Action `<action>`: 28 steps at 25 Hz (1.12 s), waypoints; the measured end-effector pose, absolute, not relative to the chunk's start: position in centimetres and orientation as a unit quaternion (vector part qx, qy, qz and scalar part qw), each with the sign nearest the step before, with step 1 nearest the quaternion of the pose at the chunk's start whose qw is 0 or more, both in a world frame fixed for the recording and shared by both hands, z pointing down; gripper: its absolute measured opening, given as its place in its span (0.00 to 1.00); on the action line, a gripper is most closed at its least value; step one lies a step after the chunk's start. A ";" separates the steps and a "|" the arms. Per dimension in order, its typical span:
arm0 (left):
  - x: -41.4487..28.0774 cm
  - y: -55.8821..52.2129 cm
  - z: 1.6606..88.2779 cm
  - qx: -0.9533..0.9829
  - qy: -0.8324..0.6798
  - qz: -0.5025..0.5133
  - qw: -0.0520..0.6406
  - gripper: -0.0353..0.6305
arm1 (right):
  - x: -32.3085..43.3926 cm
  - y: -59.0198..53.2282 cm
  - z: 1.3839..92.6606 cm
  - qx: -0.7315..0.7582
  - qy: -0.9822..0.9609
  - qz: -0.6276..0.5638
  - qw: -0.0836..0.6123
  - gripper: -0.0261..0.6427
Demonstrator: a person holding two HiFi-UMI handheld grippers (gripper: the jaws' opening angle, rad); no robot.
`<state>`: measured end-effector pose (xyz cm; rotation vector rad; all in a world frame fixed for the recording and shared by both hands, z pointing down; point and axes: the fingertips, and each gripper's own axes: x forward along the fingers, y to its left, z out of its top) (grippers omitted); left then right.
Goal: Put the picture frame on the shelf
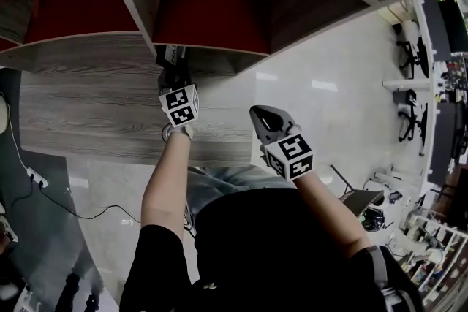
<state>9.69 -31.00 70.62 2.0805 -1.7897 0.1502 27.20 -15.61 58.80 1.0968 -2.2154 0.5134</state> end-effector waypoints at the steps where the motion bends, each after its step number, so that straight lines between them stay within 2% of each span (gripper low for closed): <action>1: 9.7 -31.2 70.6 0.743 -0.639 0.054 0.194 0.11 | 27.2 -15.5 58.8 0.414 -0.836 0.193 0.304 0.03; 15: 9.8 -31.2 69.7 0.756 -0.622 0.060 0.196 0.11 | 27.2 -15.1 58.7 0.418 -0.834 0.197 0.301 0.03; 22: 8.8 -27.6 69.6 0.764 -0.603 0.089 0.212 0.21 | 25.6 -15.7 58.1 0.422 -0.839 0.200 0.280 0.03; 28: 7.2 -23.8 67.4 0.782 -0.575 0.110 0.214 0.22 | 23.2 -15.9 56.9 0.422 -0.845 0.208 0.257 0.03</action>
